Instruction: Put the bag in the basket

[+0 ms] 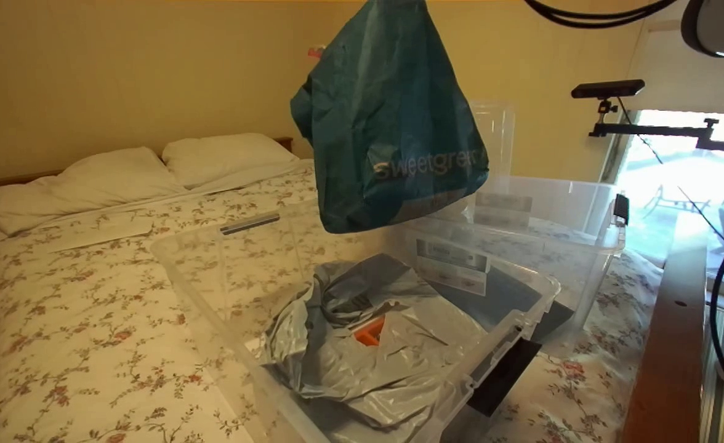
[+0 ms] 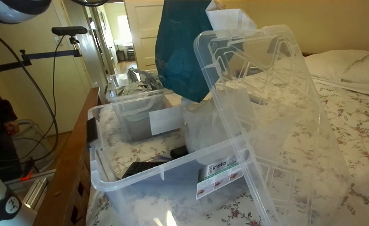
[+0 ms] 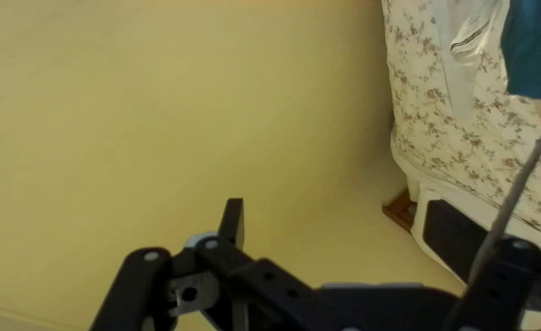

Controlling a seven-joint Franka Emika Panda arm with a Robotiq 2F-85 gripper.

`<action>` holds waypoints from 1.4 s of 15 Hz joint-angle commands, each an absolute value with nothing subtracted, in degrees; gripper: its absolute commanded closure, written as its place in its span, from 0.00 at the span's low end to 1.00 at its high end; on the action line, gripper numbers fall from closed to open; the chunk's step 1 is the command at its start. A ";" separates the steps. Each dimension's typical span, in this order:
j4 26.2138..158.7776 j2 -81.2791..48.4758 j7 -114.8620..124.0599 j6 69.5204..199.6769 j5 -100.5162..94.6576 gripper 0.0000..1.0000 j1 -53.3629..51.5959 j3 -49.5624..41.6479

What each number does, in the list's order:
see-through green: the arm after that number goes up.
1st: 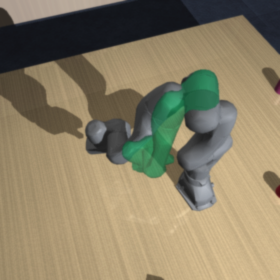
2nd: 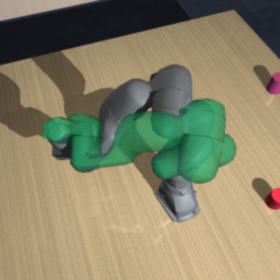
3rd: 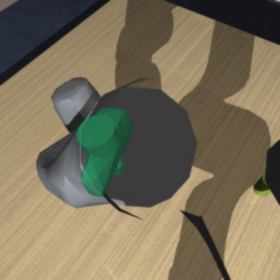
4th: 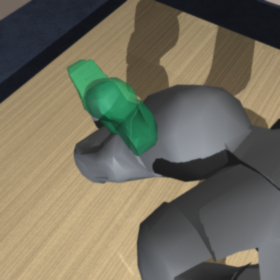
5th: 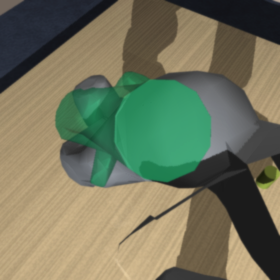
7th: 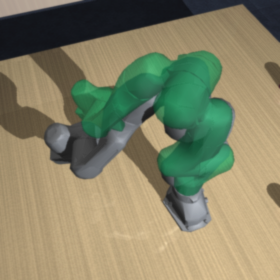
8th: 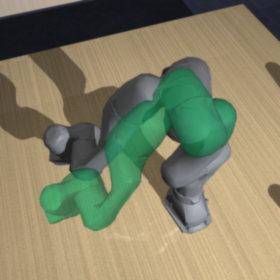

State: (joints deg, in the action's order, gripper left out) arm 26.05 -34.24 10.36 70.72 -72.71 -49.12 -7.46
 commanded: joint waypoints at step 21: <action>46.95 -29.40 28.75 44.43 -51.78 0.00 -54.63 -41.11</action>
State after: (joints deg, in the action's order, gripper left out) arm 38.00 -33.83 25.84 44.42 -58.05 -48.62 -33.03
